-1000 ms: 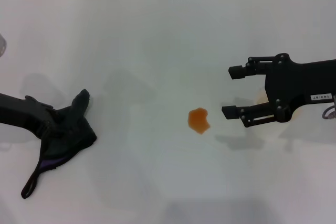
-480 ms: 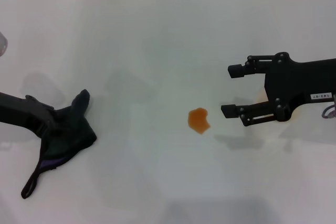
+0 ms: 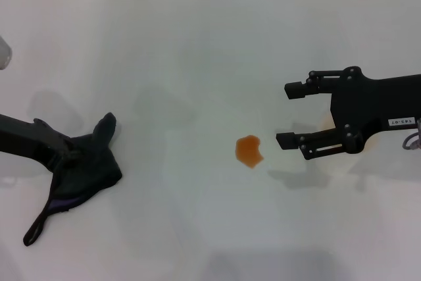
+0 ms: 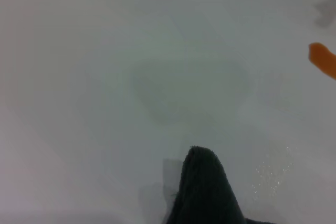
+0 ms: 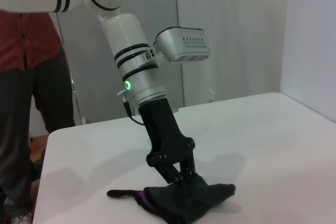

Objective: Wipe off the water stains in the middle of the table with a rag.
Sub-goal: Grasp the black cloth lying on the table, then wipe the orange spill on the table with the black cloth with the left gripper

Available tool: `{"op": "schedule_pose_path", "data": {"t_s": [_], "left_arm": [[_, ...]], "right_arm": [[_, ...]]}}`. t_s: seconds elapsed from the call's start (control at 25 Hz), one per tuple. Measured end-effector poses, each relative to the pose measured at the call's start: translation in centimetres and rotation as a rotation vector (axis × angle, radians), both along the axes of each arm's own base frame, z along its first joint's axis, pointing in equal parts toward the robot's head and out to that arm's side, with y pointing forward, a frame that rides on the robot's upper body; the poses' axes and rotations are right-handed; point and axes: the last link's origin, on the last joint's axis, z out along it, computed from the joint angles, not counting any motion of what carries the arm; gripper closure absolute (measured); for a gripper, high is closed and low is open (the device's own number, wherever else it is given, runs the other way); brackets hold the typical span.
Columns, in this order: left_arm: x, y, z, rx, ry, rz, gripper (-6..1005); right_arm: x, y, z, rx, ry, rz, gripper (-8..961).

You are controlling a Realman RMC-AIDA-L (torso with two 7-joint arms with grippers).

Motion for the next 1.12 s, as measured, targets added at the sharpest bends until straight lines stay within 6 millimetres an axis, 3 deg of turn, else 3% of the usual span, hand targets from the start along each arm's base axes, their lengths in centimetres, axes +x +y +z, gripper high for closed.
{"op": "schedule_pose_path", "data": {"t_s": [0.2,0.44,0.84,1.12], "left_arm": [[0.1,0.1,0.0,-0.002,0.003,-0.005,891],[0.8,0.5,-0.2,-0.001,-0.007,-0.025,895],[4.3,2.6,-1.3,-0.012,-0.082,-0.135,930],[6.9,4.3,-3.6,-0.043,-0.099,-0.22,932]], "right_arm": [[0.0,0.0,0.0,0.0,0.0,-0.001,124],[0.0,0.0,0.0,0.002,0.0,-0.002,124],[0.0,0.1,0.1,0.004,0.0,-0.001,123],[0.0,0.0,0.1,0.005,-0.001,-0.001,124]]}}
